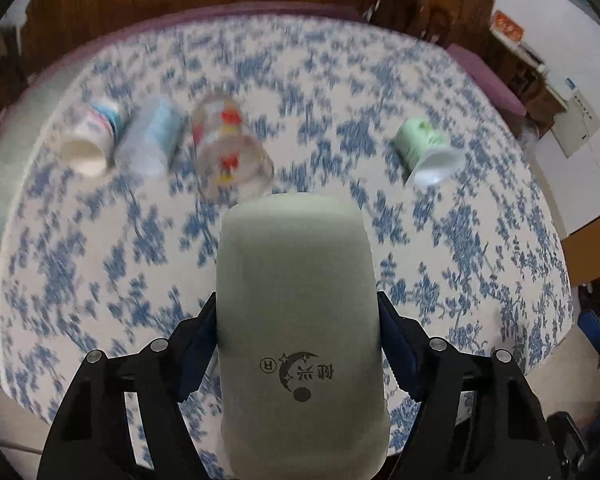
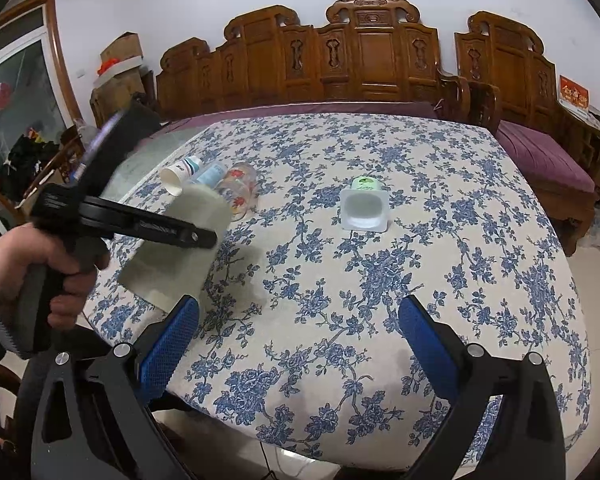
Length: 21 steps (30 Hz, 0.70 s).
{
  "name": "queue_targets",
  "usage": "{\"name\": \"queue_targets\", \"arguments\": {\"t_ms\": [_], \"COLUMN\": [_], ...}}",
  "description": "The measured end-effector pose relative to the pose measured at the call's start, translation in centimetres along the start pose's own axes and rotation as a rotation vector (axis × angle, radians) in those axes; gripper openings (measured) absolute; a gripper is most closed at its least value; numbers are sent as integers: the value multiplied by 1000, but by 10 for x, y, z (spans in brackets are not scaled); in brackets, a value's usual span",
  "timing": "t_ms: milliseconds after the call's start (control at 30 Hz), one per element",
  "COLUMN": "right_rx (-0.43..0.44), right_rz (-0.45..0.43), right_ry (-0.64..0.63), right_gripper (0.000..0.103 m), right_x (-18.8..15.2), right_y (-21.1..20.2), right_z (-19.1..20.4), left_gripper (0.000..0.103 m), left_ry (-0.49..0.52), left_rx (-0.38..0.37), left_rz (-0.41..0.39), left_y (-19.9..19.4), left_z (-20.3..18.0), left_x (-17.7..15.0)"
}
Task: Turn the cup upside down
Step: 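Rotate the left gripper to turn the cream cup rim-down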
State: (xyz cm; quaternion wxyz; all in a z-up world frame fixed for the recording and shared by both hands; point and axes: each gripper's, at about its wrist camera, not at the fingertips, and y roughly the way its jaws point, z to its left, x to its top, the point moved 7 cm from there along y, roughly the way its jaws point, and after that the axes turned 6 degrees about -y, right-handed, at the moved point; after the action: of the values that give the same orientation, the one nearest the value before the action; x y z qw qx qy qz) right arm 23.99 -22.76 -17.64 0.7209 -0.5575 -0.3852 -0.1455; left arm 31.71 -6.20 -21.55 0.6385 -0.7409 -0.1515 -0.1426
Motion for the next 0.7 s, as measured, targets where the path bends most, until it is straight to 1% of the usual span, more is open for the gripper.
{"name": "queue_targets", "arguments": {"t_ms": [67,167,200,367,700], "right_rx": [-1,-7,-7,-9,-10], "right_rz": [3,6,7,14,12], "right_ry": [-4,-7,-8,8,35], "right_gripper": [101,101,101,101,101], "right_x": [-1,-2,-3,-5,-2], "right_y": [1,2,3,5,7], "right_z": [0,0,0,-6,-15], "left_gripper": [71,71,71,71,71], "left_ry": [21,27,28,39,121], "left_rx": [4,-4,-9,-29,-4], "left_rz": [-56,-104,-132,-196,-341], "left_y": [-8,-2,0,17,37], "left_z": [-3,-10,-12,-21,-48], "left_x": [6,19,24,37,63]}}
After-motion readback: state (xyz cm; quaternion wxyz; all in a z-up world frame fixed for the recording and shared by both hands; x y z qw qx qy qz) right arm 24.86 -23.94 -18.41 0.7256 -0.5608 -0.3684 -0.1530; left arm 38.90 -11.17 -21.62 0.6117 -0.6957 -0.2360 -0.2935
